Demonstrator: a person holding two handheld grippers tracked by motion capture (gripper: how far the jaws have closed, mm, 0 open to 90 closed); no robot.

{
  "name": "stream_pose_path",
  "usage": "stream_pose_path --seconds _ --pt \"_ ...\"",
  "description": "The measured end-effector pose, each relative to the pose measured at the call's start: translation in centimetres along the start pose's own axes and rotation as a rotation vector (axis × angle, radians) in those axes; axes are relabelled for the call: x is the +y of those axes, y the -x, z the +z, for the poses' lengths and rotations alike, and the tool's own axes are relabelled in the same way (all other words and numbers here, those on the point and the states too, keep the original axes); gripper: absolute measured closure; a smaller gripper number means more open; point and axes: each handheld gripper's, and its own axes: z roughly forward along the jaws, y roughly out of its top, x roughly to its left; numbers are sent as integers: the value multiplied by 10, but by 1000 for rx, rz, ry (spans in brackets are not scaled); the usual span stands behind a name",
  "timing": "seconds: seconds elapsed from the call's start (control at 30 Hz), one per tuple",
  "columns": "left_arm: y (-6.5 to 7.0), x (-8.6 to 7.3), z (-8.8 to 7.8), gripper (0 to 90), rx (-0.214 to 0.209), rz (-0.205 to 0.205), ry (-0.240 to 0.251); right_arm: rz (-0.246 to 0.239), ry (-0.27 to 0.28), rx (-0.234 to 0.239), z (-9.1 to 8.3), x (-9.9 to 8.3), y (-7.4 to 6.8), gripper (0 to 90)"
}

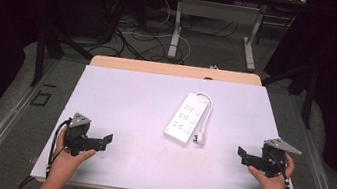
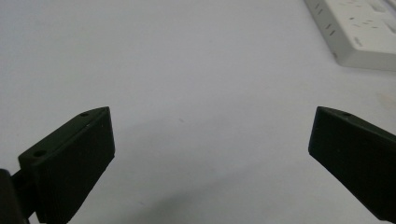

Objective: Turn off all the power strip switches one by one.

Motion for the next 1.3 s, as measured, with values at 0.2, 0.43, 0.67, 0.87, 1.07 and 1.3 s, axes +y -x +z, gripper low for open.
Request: stream_pose_path --seconds 0.2,0.43,0.67,0.87,1.07,1.3 --pt "9 2 1 8 -37 -10 23 -24 6 11 3 2 -5 0" --pt "16 3 1 8 -63 9 38 -52 -19 7 8 10 -19 0" --pt "21 1 4 9 -65 12 25 -102 -26 65 13 27 -33 9" --pt "22 0 5 9 -62 14 26 -172 -37 102 18 53 -45 42" --pt "21 -1 4 11 -60 11 24 -207 -54 133 26 80 -57 79" --pt "21 -2 3 13 -58 9 28 -255 -68 144 33 97 -68 119"
